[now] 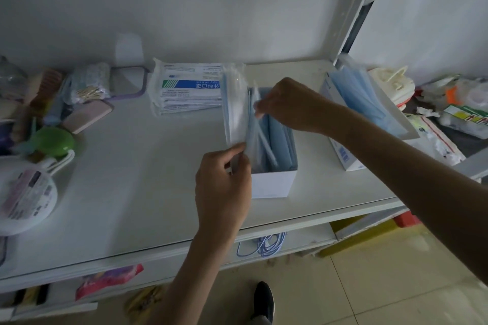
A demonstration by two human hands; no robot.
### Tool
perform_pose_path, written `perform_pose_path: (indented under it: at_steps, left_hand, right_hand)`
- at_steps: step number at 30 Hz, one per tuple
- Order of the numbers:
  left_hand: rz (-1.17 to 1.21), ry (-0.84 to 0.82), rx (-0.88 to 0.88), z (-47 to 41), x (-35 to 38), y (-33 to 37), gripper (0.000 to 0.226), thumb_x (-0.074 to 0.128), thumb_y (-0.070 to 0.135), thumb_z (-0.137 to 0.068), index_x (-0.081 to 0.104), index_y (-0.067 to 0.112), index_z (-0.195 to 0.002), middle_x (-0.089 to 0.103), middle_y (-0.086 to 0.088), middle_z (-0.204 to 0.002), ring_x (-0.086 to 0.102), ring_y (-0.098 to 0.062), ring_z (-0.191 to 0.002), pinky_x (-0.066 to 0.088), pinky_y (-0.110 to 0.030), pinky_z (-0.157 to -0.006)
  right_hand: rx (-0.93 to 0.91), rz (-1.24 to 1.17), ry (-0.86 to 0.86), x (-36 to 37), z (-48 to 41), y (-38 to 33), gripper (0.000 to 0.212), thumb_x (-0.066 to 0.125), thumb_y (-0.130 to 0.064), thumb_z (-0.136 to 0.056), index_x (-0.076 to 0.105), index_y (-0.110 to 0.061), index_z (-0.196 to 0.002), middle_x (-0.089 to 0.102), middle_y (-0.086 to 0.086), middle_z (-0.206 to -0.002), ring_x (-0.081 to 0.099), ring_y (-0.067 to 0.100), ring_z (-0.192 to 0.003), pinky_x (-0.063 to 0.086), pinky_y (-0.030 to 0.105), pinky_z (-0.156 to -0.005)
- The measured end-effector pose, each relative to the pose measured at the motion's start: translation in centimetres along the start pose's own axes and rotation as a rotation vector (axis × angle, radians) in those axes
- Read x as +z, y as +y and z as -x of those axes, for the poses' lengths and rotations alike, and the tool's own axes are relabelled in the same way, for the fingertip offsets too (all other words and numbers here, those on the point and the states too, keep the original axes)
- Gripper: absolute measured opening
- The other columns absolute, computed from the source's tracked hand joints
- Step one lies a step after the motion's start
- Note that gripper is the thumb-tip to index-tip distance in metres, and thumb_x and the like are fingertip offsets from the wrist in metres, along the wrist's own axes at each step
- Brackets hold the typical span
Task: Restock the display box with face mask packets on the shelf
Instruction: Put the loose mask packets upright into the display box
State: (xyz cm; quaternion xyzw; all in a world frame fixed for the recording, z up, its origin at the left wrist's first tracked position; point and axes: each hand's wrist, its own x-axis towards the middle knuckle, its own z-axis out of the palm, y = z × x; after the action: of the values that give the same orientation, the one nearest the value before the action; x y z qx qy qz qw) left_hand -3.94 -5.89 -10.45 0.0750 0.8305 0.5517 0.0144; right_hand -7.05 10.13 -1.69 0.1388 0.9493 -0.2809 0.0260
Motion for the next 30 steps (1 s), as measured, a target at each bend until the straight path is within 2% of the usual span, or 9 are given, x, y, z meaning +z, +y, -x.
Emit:
perform_pose_path:
  at_steps: [2, 5, 8, 12, 14, 17, 21, 26, 30]
  left_hand:
    - [0.004, -0.008, 0.006, 0.0, 0.0, -0.2, 0.026, 0.061, 0.024, -0.088, 0.075, 0.030, -0.109, 0.073, 0.007, -0.104, 0.066, -0.005, -0.095, 0.046, -0.018, -0.080]
    - [0.012, -0.011, 0.007, -0.1, -0.1, -0.4, 0.026, 0.062, 0.024, -0.088, 0.075, 0.029, -0.110, 0.073, 0.007, -0.104, 0.065, -0.005, -0.097, 0.044, -0.016, -0.082]
    - [0.009, -0.018, 0.004, 0.0, 0.0, -0.3, 0.027, 0.062, 0.024, -0.088, 0.074, 0.030, -0.111, 0.072, 0.007, -0.105, 0.065, -0.004, -0.098, 0.045, -0.015, -0.082]
    - [-0.003, -0.019, -0.011, 0.0, -0.1, -0.2, 0.027, 0.060, 0.025, -0.089, 0.073, 0.032, -0.112, 0.071, 0.010, -0.106, 0.064, -0.001, -0.097, 0.037, 0.001, -0.076]
    - [0.001, -0.021, -0.011, 0.0, -0.1, -0.2, 0.028, 0.060, 0.026, -0.090, 0.073, 0.033, -0.113, 0.071, 0.010, -0.108, 0.063, -0.001, -0.099, 0.040, -0.004, -0.081]
    - [-0.009, -0.022, -0.017, 0.1, -0.1, -0.1, 0.028, 0.059, 0.028, -0.090, 0.072, 0.035, -0.114, 0.070, 0.011, -0.108, 0.062, 0.003, -0.094, 0.037, 0.002, -0.074]
    - [-0.009, -0.028, -0.027, 0.2, -0.1, 0.1, 0.028, 0.058, 0.027, -0.090, 0.073, 0.035, -0.113, 0.071, 0.012, -0.108, 0.063, 0.002, -0.092, 0.037, 0.004, -0.071]
    - [0.001, -0.034, -0.034, 0.2, -0.1, 0.2, 0.029, 0.057, 0.029, -0.089, 0.072, 0.035, -0.113, 0.072, 0.011, -0.106, 0.065, -0.005, -0.098, 0.047, -0.017, -0.083]
    - [0.015, -0.018, -0.068, 0.3, -0.1, 0.4, 0.029, 0.058, 0.032, -0.087, 0.072, 0.035, -0.112, 0.074, 0.005, -0.102, 0.067, -0.014, -0.099, 0.052, -0.033, -0.090]
  right_hand:
    - [0.029, -0.082, -0.095, 0.0, -0.2, -0.4, 0.029, 0.048, -0.019, -0.097, 0.074, -0.007, -0.102, 0.067, 0.004, -0.087, 0.060, 0.018, -0.070, 0.044, 0.024, -0.061]
    - [0.072, -0.157, -0.096, 0.3, -0.3, -0.2, 0.033, 0.049, -0.023, -0.099, 0.071, 0.001, -0.099, 0.066, -0.012, -0.058, 0.059, 0.002, -0.048, 0.044, 0.011, -0.047]
    - [0.073, -0.067, -0.054, 0.8, -0.3, 0.1, 0.045, 0.064, -0.044, -0.088, 0.064, 0.001, -0.098, 0.071, 0.008, -0.075, 0.063, 0.014, -0.055, 0.046, 0.022, -0.054]
    - [0.071, 0.026, 0.093, 0.5, -0.2, 1.5, 0.041, 0.068, -0.007, -0.082, 0.045, -0.004, -0.116, 0.057, 0.008, -0.095, 0.055, 0.016, -0.071, 0.039, 0.021, -0.052]
    - [-0.001, 0.158, 0.167, 0.0, 0.3, 1.6, 0.027, 0.063, 0.003, -0.079, 0.054, -0.002, -0.104, 0.052, 0.007, -0.096, 0.051, 0.017, -0.080, 0.041, 0.022, -0.059]
    - [-0.078, 0.315, 0.022, 0.2, 0.6, 0.9, 0.014, 0.057, 0.004, -0.080, 0.067, 0.004, -0.089, 0.064, 0.011, -0.088, 0.061, 0.023, -0.080, 0.056, 0.037, -0.074]
    - [0.050, 0.374, -0.119, 0.3, 0.6, -0.2, 0.018, 0.049, -0.012, -0.090, 0.046, -0.001, -0.075, 0.047, 0.003, -0.072, 0.053, 0.022, -0.072, 0.043, 0.030, -0.060]
    - [0.227, 0.168, -0.267, -0.2, -0.7, -1.0, 0.037, 0.056, -0.038, -0.094, 0.053, -0.006, -0.074, 0.065, 0.007, -0.059, 0.056, 0.015, -0.045, 0.044, 0.022, -0.050]
    - [0.378, -0.020, -0.409, 0.2, -1.0, -1.0, 0.047, 0.070, -0.037, -0.087, 0.054, 0.005, -0.102, 0.074, 0.023, -0.082, 0.075, 0.029, -0.067, 0.062, 0.040, -0.074]
